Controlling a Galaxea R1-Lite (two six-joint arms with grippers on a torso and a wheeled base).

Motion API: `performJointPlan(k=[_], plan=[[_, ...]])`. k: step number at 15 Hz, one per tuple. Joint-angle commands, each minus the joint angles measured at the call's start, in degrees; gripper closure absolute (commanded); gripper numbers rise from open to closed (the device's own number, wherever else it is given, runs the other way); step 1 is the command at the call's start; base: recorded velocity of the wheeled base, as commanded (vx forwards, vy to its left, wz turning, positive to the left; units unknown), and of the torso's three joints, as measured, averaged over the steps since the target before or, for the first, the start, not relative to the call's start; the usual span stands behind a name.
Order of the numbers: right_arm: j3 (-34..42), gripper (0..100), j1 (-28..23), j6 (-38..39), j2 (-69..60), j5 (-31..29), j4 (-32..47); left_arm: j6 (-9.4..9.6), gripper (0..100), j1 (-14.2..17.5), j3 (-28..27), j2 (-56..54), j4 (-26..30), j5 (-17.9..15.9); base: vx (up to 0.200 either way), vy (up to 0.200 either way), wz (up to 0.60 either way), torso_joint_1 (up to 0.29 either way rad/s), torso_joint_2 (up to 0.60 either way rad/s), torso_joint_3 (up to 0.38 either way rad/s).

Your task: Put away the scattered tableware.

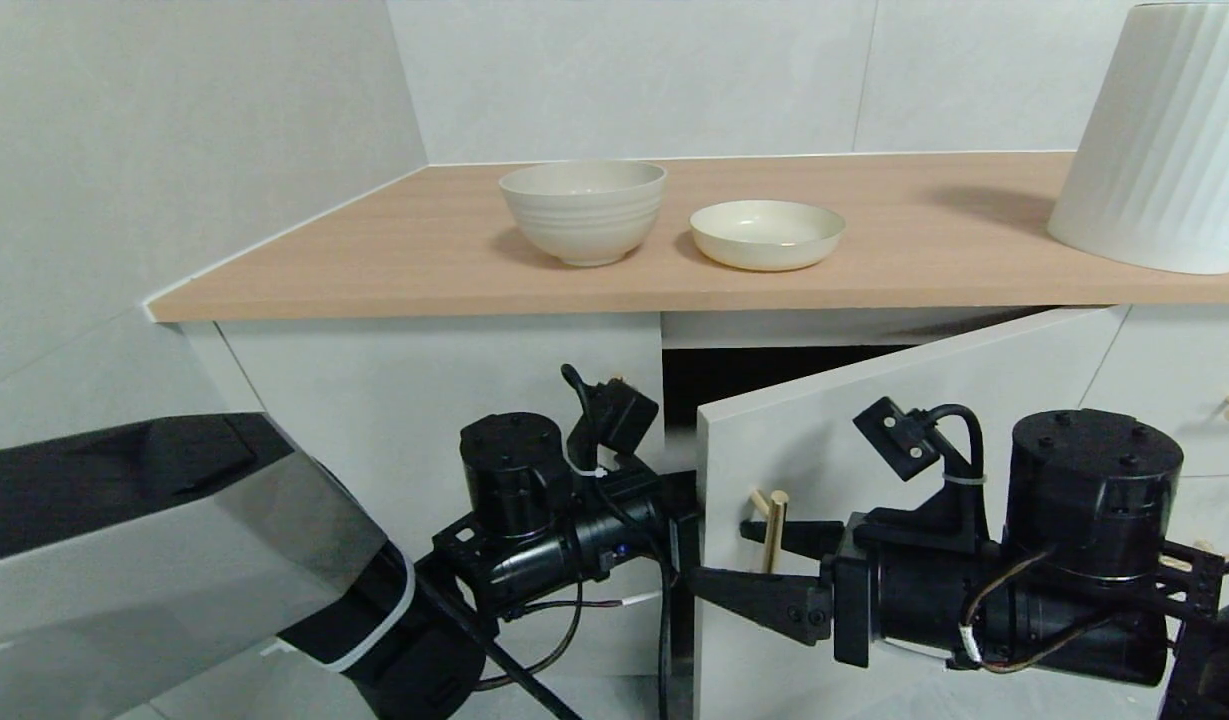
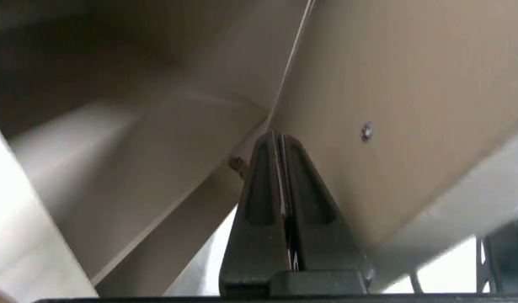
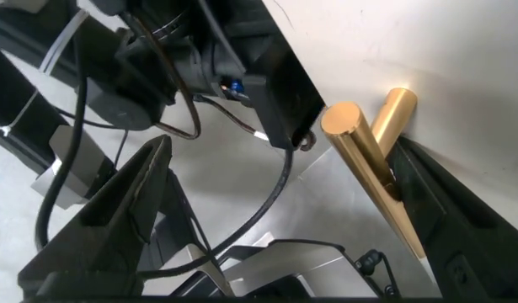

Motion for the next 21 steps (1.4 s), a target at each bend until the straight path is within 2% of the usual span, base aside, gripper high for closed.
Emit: performJointPlan(k=[1, 4, 8, 10, 14, 18, 21], plan=[[0.7, 0, -0.2, -0.2, 0.1, -0.5, -1.3, 0.10, 100, -0.7, 0.0, 0.2, 0.0, -0.1, 0.000, 0.000, 0.00, 0.000, 0.00, 0.000], [0.8, 0, -2.1, -1.3, 0.0, -1.3, -1.3, 0.10, 100, -0.7, -0.2, 0.2, 0.0, -0.1, 0.000, 0.000, 0.00, 0.000, 0.00, 0.000], [3.6, 0, -7.9, -10.4, -3.5, -6.7, -0.7, -0.17, 100, -0.4, -0.1, -0.1, 0.0, 0.0, 0.000, 0.000, 0.00, 0.000, 0.00, 0.000], [4.5, 0, -9.7, -12.4, -8.7, -7.1, 3.4, -0.26, 100, -0.4, -0.1, -0.5, 0.0, 0.6, 0.000, 0.000, 0.00, 0.000, 0.00, 0.000], [5.2, 0, -9.8, -12.3, -20.7, -7.3, 21.8, -0.69, 100, -0.4, -0.1, -1.0, 0.0, 1.0, 0.000, 0.000, 0.00, 0.000, 0.00, 0.000], [10.3, 0, -9.5, -12.3, -25.5, -6.9, 24.7, -1.57, 100, -0.4, -0.1, -1.1, 0.1, 1.0, 0.000, 0.000, 0.00, 0.000, 0.00, 0.000], [12.7, 0, -6.3, -12.4, -25.2, -6.9, 24.9, -1.66, 100, -0.4, -0.2, -1.1, 0.2, 1.2, 0.000, 0.000, 0.00, 0.000, 0.00, 0.000]])
